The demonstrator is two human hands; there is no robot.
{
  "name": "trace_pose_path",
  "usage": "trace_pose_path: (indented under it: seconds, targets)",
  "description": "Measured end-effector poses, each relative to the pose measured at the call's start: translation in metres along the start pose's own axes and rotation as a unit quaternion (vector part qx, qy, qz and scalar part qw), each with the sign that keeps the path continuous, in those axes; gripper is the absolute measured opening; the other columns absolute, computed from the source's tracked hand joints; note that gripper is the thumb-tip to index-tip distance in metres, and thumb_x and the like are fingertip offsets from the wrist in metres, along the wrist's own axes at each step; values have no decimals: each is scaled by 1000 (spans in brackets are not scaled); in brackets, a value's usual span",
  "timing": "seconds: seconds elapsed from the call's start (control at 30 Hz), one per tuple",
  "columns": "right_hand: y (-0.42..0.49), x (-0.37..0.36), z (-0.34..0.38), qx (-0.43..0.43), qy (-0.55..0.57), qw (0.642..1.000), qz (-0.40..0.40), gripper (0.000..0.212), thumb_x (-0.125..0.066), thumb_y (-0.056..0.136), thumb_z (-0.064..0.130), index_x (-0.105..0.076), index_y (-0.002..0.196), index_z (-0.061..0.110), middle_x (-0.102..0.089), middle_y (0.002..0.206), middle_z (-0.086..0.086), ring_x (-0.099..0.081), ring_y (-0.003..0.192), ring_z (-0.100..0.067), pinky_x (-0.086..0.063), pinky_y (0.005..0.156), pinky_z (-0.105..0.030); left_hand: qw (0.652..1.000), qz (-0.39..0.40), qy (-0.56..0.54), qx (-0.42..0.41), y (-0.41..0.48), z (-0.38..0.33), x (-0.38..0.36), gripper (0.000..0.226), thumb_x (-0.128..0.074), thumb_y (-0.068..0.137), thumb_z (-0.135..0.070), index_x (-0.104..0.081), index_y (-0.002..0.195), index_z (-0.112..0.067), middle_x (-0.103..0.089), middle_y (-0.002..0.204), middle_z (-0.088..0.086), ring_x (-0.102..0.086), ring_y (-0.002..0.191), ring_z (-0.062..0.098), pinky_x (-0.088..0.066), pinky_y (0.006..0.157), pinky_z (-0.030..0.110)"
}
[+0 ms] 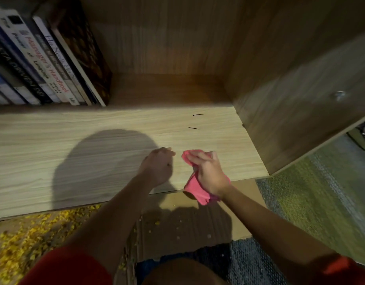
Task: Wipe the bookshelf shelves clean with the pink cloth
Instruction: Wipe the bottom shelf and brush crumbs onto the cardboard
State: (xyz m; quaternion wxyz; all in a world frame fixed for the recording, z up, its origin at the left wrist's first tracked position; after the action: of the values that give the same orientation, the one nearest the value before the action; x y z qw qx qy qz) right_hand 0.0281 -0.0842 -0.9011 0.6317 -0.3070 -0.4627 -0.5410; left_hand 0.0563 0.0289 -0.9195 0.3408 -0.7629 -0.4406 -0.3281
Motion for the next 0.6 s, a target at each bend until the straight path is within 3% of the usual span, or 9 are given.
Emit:
trace_pose_path:
  seconds: [0.1, 0.17, 0.23, 0.3, 0.47, 0.6]
  targets:
    - [10, 32, -53, -155, 35, 985, -75, 45, -42, 93, -2, -51, 133, 15, -46, 140, 3, -35, 125, -24, -20, 97, -18, 998, 17, 53, 15, 9, -6, 0, 39, -42, 87, -15, -58, 122, -8, -34, 150, 1, -25, 140, 15, -25, 113, 34]
    - [12, 40, -73, -205, 26, 975, -86, 42, -40, 93, 0, -51, 132, 10, -44, 142, -3, -33, 124, -29, -20, 99, -22, 996, 36, 80, 30, 15, -6, -3, 51, -44, 94, -31, -38, 141, -13, -18, 156, -1, -14, 144, 17, -17, 116, 39]
    - [16, 36, -79, -214, -9, 975, -62, 44, -40, 91, -2, -49, 133, 9, -42, 144, -5, -32, 123, -32, -24, 102, -29, 990, 61, 115, 45, 23, -7, -4, 68, -44, 94, -46, -16, 149, -17, -4, 159, -3, -3, 145, 18, -8, 117, 42]
    - [25, 37, -89, -227, -29, 972, -61, 49, -41, 88, -4, -47, 135, 8, -40, 144, -5, -31, 121, -33, -29, 102, -35, 986, 78, 138, 57, 32, -7, 3, 82, -46, 90, -54, -6, 150, -16, 4, 159, -1, 4, 146, 19, -5, 115, 47]
    - [65, 42, -108, -258, -50, 963, -60, 47, -40, 88, -4, -49, 132, 9, -41, 143, -5, -33, 117, -33, -31, 97, -33, 972, 104, 203, 63, 48, -12, 12, 112, -69, 70, -59, -7, 149, -9, -4, 158, 6, -10, 144, 24, -17, 113, 47]
    - [84, 30, -87, -198, -41, 979, -28, 50, -39, 88, -4, -46, 136, 10, -40, 144, -4, -32, 116, -34, -33, 100, -38, 970, 99, 206, 80, 52, -13, 13, 117, -76, 63, -58, -10, 148, -11, -8, 157, 2, -15, 143, 26, -21, 111, 49]
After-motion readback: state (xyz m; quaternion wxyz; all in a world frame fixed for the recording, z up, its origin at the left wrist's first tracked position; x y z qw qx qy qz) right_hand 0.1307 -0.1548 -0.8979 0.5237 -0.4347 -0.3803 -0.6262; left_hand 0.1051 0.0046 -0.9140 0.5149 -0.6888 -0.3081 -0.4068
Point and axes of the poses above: each hand's wrist, its own y-axis towards the middle knuckle, its own x-axis out of the back of the hand, z = x × y, the point moved 10 cm from there along y, towards the middle knuckle
